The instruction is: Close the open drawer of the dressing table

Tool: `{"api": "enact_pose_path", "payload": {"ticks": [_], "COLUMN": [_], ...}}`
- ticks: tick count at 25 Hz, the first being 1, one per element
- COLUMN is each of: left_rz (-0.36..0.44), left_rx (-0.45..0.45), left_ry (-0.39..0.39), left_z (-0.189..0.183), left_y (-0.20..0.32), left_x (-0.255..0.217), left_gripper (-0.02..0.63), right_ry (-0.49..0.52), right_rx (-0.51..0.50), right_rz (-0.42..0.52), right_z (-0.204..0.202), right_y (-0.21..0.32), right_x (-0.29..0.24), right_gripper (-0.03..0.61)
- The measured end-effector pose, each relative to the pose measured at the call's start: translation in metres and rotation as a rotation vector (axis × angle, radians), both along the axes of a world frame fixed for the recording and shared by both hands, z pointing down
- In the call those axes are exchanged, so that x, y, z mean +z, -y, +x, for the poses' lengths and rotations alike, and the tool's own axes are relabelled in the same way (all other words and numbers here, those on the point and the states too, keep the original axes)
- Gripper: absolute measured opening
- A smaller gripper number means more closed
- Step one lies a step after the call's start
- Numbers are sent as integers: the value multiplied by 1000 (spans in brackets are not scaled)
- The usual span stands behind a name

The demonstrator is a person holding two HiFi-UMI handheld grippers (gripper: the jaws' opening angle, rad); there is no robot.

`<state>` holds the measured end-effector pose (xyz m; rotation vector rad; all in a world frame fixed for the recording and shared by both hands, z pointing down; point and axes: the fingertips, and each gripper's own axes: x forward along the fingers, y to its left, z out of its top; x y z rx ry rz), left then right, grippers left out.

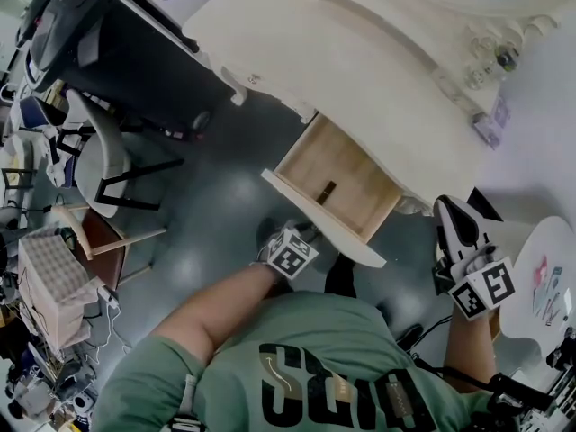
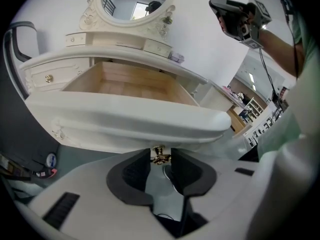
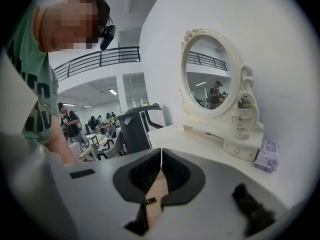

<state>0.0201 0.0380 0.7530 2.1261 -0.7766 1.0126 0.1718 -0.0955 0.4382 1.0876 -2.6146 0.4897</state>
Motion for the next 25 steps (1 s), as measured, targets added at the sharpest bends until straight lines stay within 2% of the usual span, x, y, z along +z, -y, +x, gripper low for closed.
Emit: {"api": "enact_pose_path", "payload": {"ticks": [10,25], "left_rz": [-18,-3], "left_rx": [5,10], "left_ry": [12,24], "left_z": [4,16], "left_y": [5,31], "left_x": [2,5], "left_gripper": [135,133], "right_ry": [4,16], "right_rx": [21,52], "right_rz": [-1,3], "right_z": [11,29], "right_y": [-4,-7], "right_x": [2,4], "right_gripper": [14,14]}}
